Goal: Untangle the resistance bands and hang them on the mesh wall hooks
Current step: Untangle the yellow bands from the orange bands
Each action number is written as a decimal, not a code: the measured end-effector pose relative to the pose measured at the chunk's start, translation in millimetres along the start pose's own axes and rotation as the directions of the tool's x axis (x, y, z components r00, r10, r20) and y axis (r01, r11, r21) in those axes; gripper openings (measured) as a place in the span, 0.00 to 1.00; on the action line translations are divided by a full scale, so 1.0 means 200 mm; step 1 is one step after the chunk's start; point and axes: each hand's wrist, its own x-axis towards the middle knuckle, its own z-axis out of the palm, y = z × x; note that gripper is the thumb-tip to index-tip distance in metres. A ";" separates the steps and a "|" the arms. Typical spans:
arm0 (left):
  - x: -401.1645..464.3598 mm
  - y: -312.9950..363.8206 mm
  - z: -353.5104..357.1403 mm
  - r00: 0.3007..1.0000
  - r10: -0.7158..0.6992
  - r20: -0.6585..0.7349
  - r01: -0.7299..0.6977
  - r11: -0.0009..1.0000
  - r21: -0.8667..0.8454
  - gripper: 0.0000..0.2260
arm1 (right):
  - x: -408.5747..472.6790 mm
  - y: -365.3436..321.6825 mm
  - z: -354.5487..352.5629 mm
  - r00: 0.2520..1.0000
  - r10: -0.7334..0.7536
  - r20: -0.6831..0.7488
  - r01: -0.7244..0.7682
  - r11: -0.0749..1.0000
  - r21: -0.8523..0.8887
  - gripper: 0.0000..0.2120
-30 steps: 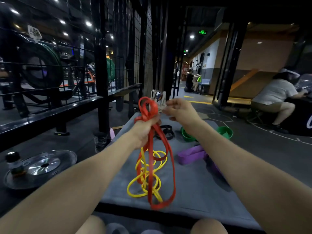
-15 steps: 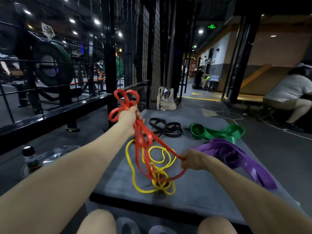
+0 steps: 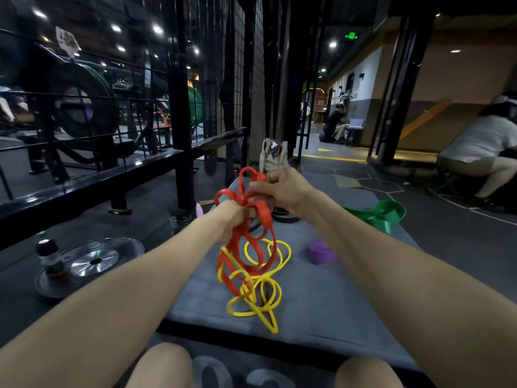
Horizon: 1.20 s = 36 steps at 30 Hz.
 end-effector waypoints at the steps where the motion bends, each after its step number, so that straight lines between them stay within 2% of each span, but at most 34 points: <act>1: 0.00 -0.01 -0.01 0.999 0.018 -0.039 -0.017 1.000 0.015 0.09 | 0.00 0.02 0.01 1.000 -0.010 0.009 0.010 1.000 0.023 0.06; 2: 0.00 -0.03 -0.02 0.996 0.020 -0.085 -0.020 1.000 0.002 0.08 | 0.00 0.04 0.02 1.000 -0.016 0.012 0.015 0.998 0.065 0.07; 4: -0.01 -0.05 -0.08 0.984 -0.014 -0.179 0.008 0.999 -0.039 0.02 | -0.02 0.12 0.02 0.999 -0.023 -0.046 0.025 0.999 0.035 0.08; 6: -0.02 -0.07 -0.15 0.969 -0.033 -0.246 -0.003 0.990 -0.143 0.05 | -0.06 0.25 0.02 0.997 0.003 -0.075 -0.016 0.985 -0.172 0.07; 9: -0.03 -0.08 -0.26 0.949 -0.048 -0.310 -0.071 0.930 -0.361 0.13 | -0.14 0.48 0.09 0.975 0.190 0.118 -0.098 0.839 -0.535 0.12; 12: -0.04 -0.07 -0.30 0.934 -0.041 -0.356 -0.113 0.909 -0.402 0.16 | -0.20 0.64 0.25 0.898 0.335 0.287 -0.012 0.669 -0.743 0.22; 14: -0.04 -0.04 -0.31 0.912 -0.034 -0.409 -0.159 0.890 -0.427 0.15 | -0.22 0.72 0.33 0.906 0.323 0.272 0.047 0.564 -0.824 0.23; 17: -0.05 -0.01 -0.33 0.887 0.015 -0.461 -0.212 0.902 -0.377 0.14 | -0.19 0.78 0.34 0.946 0.259 0.196 0.052 0.477 -0.877 0.10; 19: -0.05 -0.02 -0.34 0.877 0.047 -0.479 -0.220 0.924 -0.312 0.14 | -0.13 0.78 0.29 0.964 0.201 0.174 0.035 0.551 -0.834 0.11; 20: -0.05 -0.03 -0.35 0.868 0.055 -0.493 -0.220 0.933 -0.284 0.14 | -0.11 0.76 0.24 0.975 0.151 0.166 0.027 0.653 -0.757 0.09; 22: -0.04 -0.07 -0.36 0.846 0.063 -0.530 -0.211 0.951 -0.225 0.15 | -0.08 0.67 0.14 0.993 0.075 0.088 -0.022 0.867 -0.497 0.06; 24: -0.02 -0.11 -0.37 0.822 0.055 -0.567 -0.164 0.976 -0.142 0.15 | -0.04 0.60 0.04 0.998 0.019 -0.056 -0.031 0.974 -0.224 0.12; 27: 0.00 -0.16 -0.39 0.803 0.068 -0.592 -0.086 0.996 -0.002 0.15 | 0.00 0.51 -0.09 0.961 0.019 -0.275 0.011 0.994 0.105 0.12; 30: 0.00 -0.17 -0.41 0.773 0.088 -0.628 -0.060 0.996 0.066 0.14 | 0.03 0.52 -0.22 0.874 0.105 -0.474 0.077 0.934 0.348 0.09; 34: 0.03 -0.13 -0.45 0.723 0.107 -0.683 -0.077 0.994 0.074 0.13 | 0.02 0.62 -0.33 0.730 0.177 -0.660 -0.042 0.976 0.214 0.12; 36: 0.04 -0.10 -0.44 0.718 0.130 -0.684 -0.071 0.991 0.114 0.12 | 0.01 0.66 -0.33 0.684 0.257 -0.683 -0.103 0.961 0.258 0.14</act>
